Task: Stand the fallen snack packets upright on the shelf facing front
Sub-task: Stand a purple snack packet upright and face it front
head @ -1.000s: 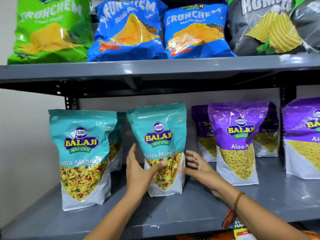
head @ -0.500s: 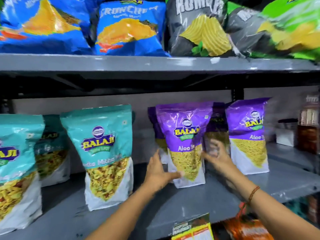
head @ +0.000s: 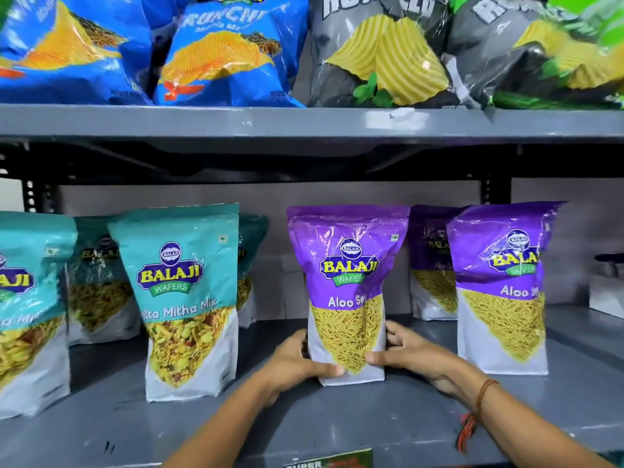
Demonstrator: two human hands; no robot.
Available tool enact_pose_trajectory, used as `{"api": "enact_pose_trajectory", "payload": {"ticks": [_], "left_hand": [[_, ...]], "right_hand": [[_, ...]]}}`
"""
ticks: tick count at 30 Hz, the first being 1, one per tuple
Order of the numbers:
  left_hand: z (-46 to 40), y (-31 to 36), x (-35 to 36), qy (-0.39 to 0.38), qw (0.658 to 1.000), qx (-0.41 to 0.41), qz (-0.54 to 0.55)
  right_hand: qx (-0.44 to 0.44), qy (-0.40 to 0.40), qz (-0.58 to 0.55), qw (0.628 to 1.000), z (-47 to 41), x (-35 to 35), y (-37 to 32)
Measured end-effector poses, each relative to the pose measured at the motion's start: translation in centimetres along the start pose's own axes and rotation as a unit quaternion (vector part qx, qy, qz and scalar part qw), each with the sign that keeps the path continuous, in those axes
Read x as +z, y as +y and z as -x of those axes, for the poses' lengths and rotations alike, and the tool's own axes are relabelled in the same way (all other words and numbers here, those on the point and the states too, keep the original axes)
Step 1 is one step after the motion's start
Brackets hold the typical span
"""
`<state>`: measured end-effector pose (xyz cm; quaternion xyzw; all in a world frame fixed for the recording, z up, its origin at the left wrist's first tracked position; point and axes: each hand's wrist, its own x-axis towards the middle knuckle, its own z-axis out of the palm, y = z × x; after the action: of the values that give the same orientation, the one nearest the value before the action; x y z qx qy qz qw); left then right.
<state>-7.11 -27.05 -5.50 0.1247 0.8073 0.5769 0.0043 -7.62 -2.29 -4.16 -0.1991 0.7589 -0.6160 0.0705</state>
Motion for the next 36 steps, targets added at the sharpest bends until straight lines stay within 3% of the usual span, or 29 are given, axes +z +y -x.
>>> {"api": "enact_pose_trajectory", "payload": {"ticks": [10, 12, 14, 16, 19, 21, 23, 29, 32, 36], "left_hand": [[2.1, 0.3, -1.0, 0.01, 1.0, -0.009, -0.002], [3.1, 1.6, -0.3, 0.065, 0.997, 0.029, 0.003], [4.0, 3.7, 0.6, 0.208, 0.972, 0.102, -0.035], [5.1, 6.2, 1.7, 0.325, 0.921, 0.204, -0.075], [6.3, 10.3, 4.1, 0.369, 0.857, 0.344, -0.102], [6.6, 12.4, 6.3, 0.343, 0.852, 0.383, -0.1], [6.3, 13.5, 8.8, 0.29, 0.872, 0.383, -0.096], [1.2, 11.0, 15.7, 0.105, 0.937, 0.296, -0.154], [-1.7, 9.2, 18.7, 0.06, 0.961, 0.209, -0.173], [-5.0, 9.0, 21.7, 0.011, 0.991, 0.083, -0.105]], "right_hand": [[-0.005, -0.003, -0.002, 1.0, -0.2, 1.9, -0.4], [-0.014, 0.019, 0.011, 1.0, 0.1, 2.2, -0.7], [-0.026, 0.074, 0.031, 0.996, 0.6, 2.1, -1.0], [-0.056, 0.122, 0.034, 0.99, 1.5, 2.1, -2.1], [-0.141, 0.245, 0.043, 0.958, 3.7, 1.2, -4.3], [-0.191, 0.339, 0.059, 0.919, 5.0, -0.1, -5.7], [-0.213, 0.409, 0.074, 0.884, 6.7, -2.2, -6.4], [-0.189, 0.507, 0.081, 0.837, 10.4, -10.8, -3.2], [-0.109, 0.477, 0.066, 0.87, 10.8, -14.9, -0.1], [-0.027, 0.282, 0.032, 0.959, 10.5, -19.4, 3.5]]}}
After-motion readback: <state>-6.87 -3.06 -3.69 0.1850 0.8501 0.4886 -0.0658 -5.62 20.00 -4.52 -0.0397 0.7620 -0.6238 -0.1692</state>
